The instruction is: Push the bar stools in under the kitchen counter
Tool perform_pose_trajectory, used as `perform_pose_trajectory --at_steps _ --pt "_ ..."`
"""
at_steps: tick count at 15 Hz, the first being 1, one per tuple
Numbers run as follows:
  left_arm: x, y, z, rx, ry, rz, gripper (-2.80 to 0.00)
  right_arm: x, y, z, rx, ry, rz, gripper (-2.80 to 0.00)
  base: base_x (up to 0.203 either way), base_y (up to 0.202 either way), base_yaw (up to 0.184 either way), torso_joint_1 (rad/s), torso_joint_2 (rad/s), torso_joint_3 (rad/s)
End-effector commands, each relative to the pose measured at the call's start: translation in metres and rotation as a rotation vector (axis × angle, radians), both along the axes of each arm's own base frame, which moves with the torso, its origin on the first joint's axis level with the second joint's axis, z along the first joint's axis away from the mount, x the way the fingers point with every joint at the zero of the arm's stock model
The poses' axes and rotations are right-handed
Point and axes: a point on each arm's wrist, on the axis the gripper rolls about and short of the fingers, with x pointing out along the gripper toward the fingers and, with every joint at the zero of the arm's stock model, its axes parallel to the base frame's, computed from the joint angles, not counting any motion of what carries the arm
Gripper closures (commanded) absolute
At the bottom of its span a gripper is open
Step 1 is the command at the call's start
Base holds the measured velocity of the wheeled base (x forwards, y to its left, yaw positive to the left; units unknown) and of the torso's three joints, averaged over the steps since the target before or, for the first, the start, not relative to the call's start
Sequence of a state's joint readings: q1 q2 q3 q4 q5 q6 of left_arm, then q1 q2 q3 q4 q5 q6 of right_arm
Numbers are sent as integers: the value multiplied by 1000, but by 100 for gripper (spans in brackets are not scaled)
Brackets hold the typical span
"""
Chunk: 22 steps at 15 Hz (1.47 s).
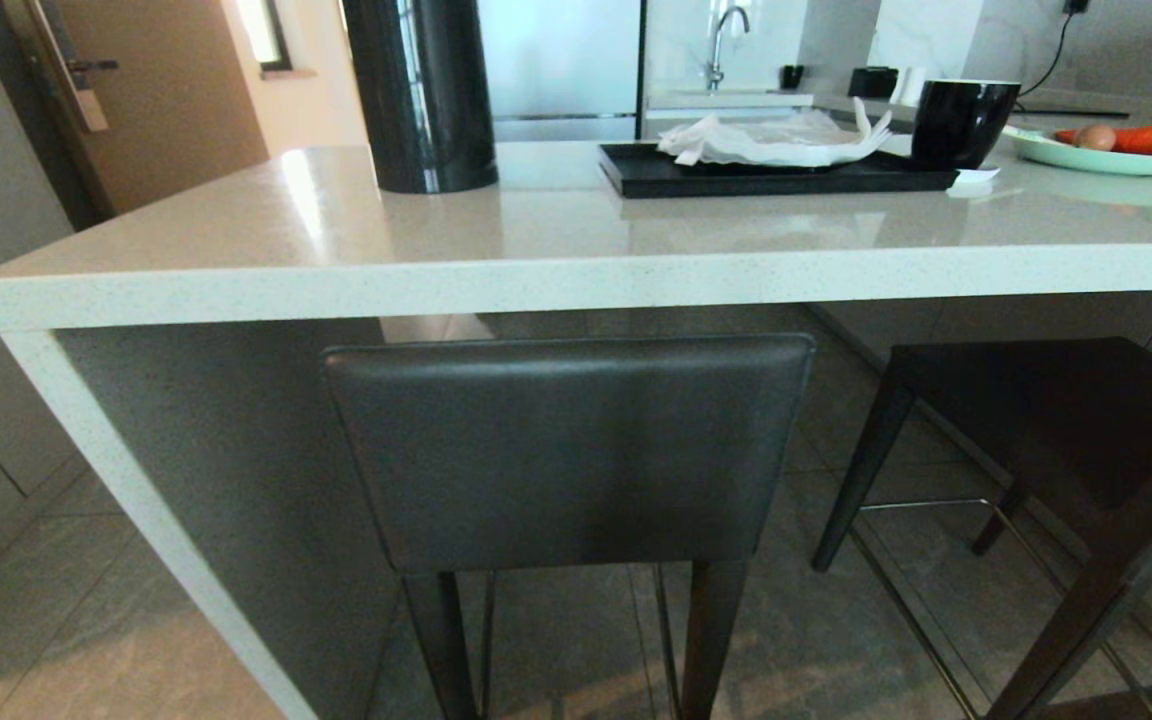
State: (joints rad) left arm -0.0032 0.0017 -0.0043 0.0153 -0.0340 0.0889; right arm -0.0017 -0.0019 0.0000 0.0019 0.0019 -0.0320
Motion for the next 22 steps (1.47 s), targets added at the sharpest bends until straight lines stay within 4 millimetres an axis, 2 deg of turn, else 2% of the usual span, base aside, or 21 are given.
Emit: perform_pose_trajectory --at_steps 1,4,22 --pt "0 0 0 -20 3 4 0 0 0 0 -35 5 10 0 0 0 0 0 0 0" --pt "0 0 0 -37 1 7 0 0 0 0 15 3 6 0 0 0 0 0 0 0" --pt "1 1 1 -80 -10 36 0 0 0 0 17 2 1 0 0 0 0 0 0 0"
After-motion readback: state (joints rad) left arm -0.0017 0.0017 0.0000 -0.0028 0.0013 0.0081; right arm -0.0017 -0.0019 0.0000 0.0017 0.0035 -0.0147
